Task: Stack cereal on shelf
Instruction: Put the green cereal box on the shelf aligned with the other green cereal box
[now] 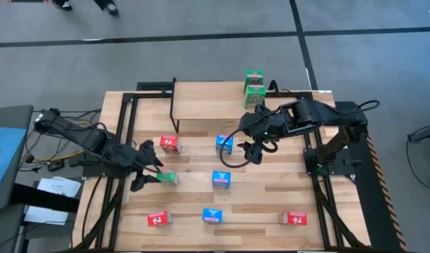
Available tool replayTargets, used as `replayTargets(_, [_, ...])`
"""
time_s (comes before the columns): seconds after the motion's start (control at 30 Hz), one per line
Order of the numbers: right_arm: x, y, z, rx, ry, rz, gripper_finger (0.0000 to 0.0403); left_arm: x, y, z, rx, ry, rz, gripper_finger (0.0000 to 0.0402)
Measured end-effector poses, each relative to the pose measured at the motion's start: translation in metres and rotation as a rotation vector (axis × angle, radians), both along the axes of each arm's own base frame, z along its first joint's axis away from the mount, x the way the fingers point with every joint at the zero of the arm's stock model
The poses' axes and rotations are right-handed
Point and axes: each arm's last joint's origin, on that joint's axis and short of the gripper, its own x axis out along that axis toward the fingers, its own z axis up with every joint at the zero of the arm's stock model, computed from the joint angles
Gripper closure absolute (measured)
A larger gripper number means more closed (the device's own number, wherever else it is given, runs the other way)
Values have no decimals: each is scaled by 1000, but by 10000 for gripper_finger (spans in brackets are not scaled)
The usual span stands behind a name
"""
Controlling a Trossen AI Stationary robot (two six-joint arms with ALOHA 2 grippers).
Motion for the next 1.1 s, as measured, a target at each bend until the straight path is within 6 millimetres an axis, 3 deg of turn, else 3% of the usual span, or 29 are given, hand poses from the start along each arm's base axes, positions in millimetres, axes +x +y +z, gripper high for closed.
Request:
replayTargets(0.57, [1,0,-1,2,2,3,97,24,-18,-28,176,142,23,101])
replayTargets(1.1, [1,0,-1,1,3,4,97,21,-15,-33,195,185,64,101])
